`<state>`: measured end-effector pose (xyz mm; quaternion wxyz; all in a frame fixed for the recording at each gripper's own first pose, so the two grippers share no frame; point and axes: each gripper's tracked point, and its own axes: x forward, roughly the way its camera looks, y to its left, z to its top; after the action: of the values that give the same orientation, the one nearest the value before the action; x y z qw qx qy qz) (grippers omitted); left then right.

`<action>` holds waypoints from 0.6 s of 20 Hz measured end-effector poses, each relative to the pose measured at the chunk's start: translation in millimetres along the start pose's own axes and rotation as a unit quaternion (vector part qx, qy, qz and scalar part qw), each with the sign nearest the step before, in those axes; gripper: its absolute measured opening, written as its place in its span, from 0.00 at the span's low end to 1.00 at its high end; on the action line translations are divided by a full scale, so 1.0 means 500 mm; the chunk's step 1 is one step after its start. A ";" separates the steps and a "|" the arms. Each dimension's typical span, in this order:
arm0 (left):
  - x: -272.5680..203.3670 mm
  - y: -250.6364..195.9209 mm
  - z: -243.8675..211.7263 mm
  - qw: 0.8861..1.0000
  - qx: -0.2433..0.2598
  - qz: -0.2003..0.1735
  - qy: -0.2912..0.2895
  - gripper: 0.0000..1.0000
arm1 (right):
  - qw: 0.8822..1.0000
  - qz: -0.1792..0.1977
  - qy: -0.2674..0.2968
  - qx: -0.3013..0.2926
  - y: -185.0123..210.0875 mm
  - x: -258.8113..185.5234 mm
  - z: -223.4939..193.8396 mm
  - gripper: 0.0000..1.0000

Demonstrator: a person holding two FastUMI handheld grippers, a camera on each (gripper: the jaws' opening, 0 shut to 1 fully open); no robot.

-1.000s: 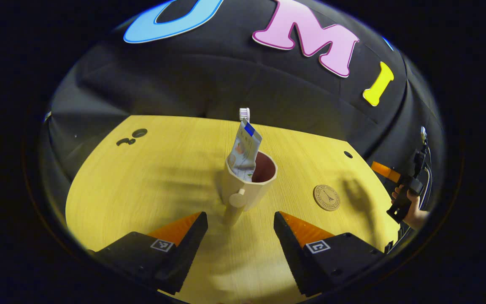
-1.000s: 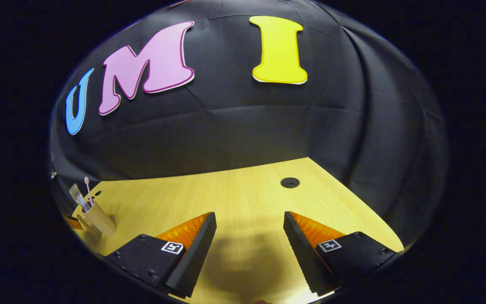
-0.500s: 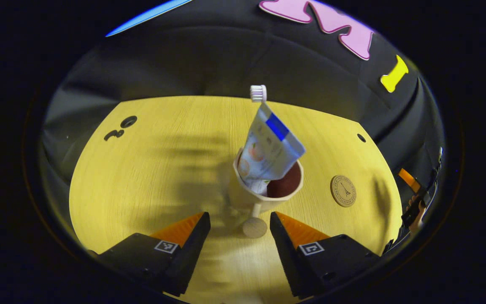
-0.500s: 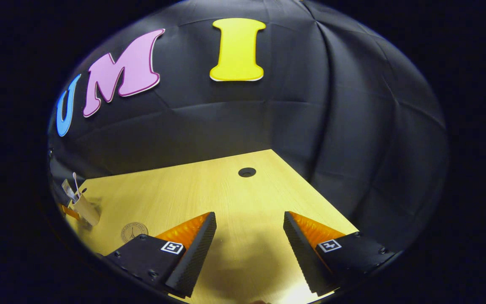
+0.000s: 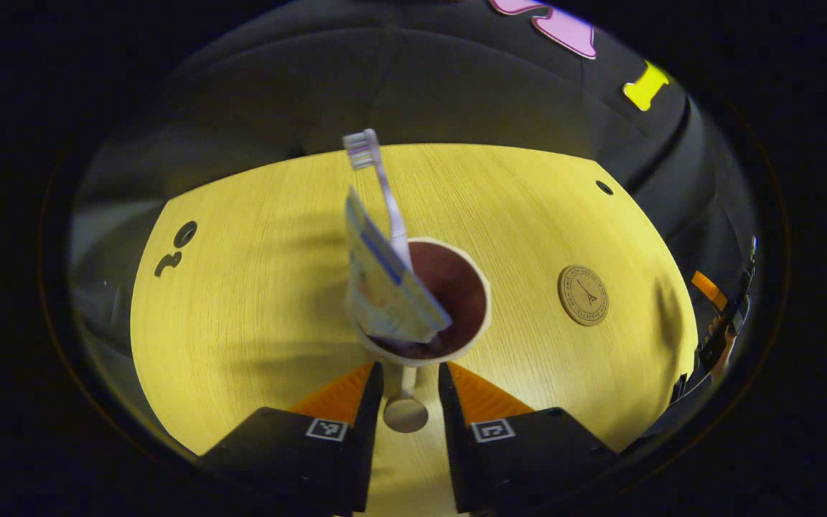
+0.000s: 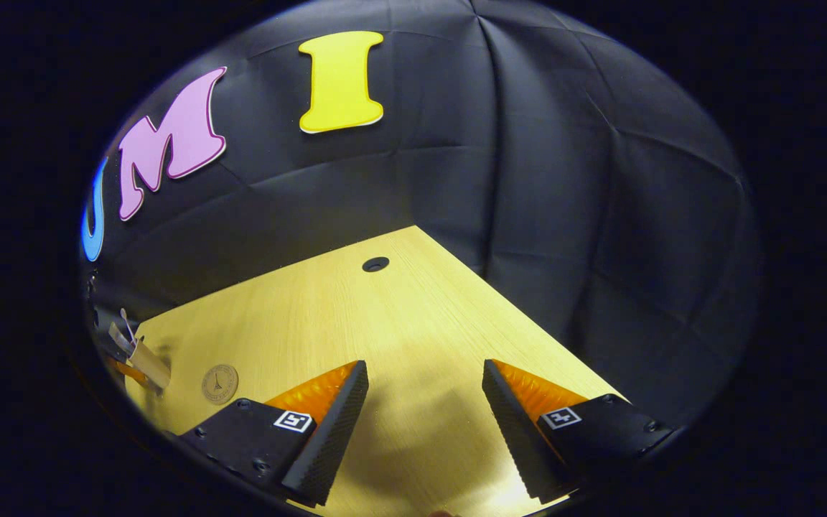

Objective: Put the toothbrush and toothpaste on the desktop into the cup, then pick up the cup and place it on the coaster on the desktop.

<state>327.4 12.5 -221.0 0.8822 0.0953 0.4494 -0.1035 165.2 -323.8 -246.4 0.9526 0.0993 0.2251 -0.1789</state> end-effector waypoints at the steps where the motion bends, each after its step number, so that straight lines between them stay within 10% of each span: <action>1: 0.000 0.002 -0.002 1.000 0.001 0.003 0.004 0.42 | 1.000 -0.002 0.002 0.006 -0.003 -0.005 -0.004 0.98; 5: -0.001 -0.004 -0.007 1.000 -0.014 0.017 0.006 0.24 | 1.000 -0.003 0.006 0.020 0.003 -0.018 -0.016 0.98; 12: -0.001 -0.016 -0.007 0.998 -0.046 0.027 -0.013 0.20 | 1.000 0.013 0.012 0.006 0.036 -0.057 -0.014 0.98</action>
<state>322.0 5.7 -223.3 0.8939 0.0655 0.4395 -0.0599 145.4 -297.1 -237.6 0.9514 0.1098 0.2344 -0.1669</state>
